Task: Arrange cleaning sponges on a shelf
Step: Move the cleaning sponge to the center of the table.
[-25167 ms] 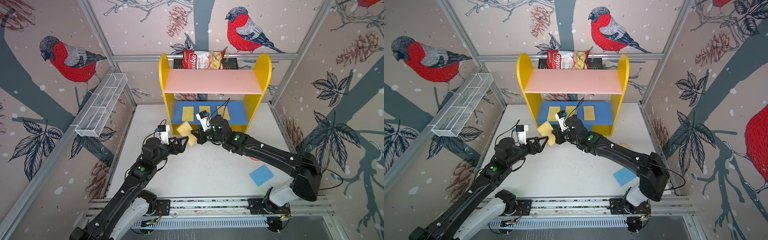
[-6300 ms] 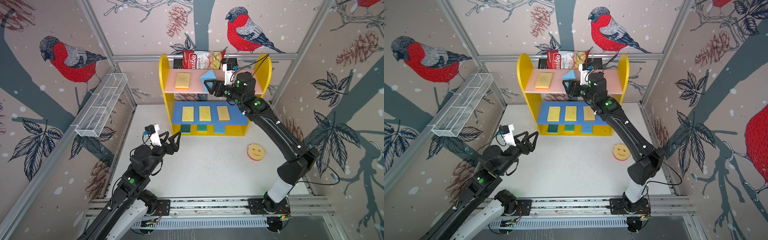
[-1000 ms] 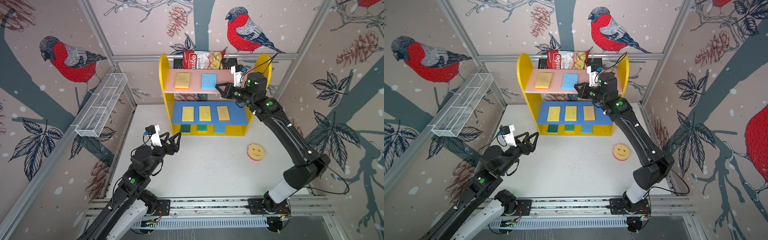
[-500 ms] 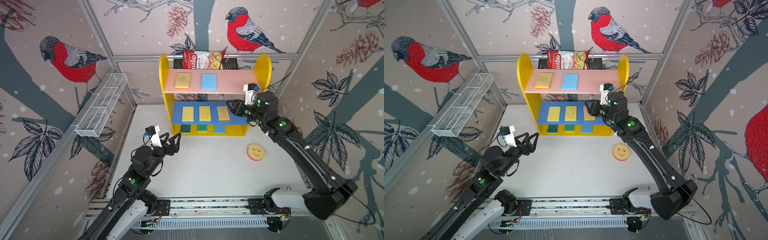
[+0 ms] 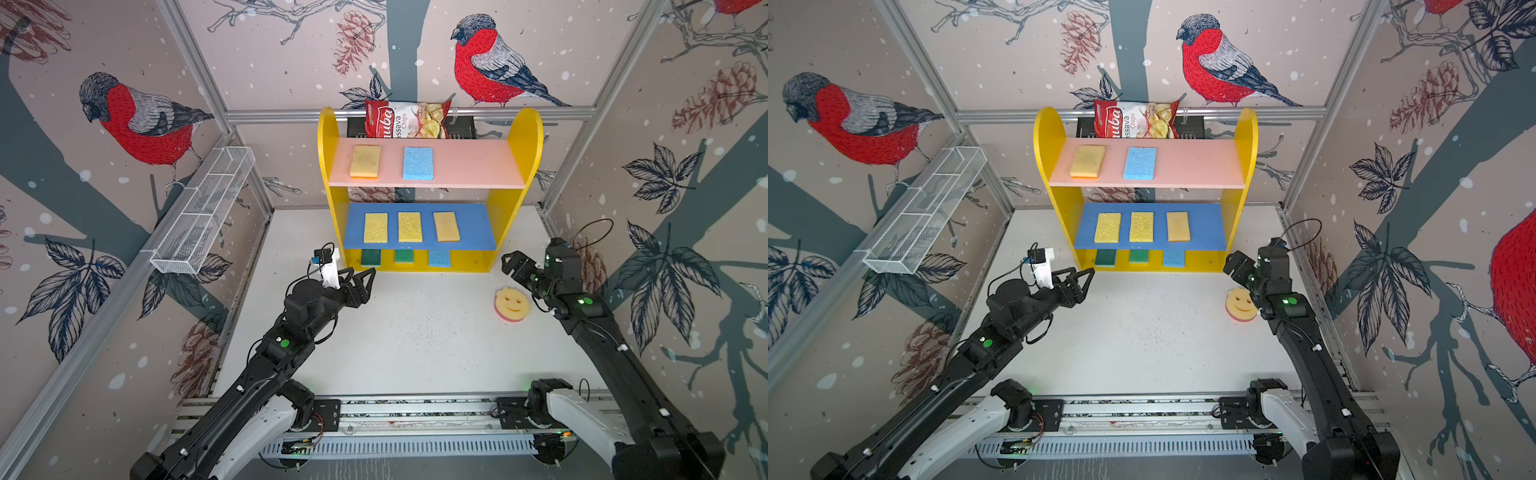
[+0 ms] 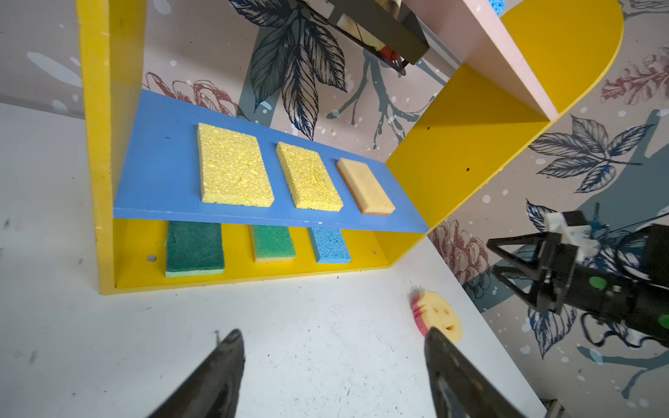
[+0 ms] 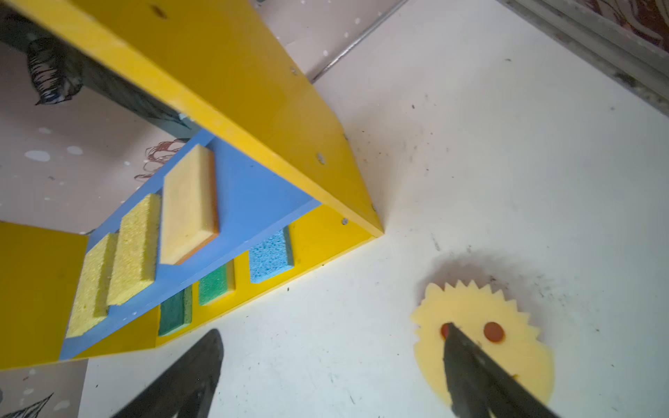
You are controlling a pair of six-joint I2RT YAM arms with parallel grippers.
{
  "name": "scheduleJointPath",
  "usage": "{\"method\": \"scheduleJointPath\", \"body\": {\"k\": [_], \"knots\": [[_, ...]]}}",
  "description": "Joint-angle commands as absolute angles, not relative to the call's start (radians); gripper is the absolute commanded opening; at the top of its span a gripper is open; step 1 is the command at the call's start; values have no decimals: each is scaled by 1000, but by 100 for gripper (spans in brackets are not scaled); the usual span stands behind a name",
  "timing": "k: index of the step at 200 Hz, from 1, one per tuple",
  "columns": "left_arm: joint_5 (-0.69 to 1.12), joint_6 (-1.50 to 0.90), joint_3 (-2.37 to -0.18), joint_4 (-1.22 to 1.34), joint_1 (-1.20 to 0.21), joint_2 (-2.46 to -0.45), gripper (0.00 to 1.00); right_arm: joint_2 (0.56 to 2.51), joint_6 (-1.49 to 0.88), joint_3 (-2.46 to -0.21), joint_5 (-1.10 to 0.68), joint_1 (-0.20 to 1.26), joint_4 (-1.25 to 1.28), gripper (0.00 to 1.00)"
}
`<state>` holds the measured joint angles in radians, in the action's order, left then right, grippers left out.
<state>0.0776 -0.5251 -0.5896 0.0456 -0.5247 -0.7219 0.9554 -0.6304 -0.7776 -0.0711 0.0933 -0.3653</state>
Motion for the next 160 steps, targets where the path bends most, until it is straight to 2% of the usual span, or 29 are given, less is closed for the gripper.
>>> {"method": "scheduleJointPath", "body": {"k": [1,79,136,160], "knots": [[105,-548,-564,91,-522,-711,77,962,-630,-740,-123,44,-321,94],[98,-525,-589,101,-523,-764,78,985,-578,-546,-119,-214,-319,95],[86,-506,-571,114,-522,-790,78,1103,-574,-529,-160,-255,-295,96],[83,-503,-574,127,-522,-808,78,1125,-579,-518,-175,-250,-266,93]]}}
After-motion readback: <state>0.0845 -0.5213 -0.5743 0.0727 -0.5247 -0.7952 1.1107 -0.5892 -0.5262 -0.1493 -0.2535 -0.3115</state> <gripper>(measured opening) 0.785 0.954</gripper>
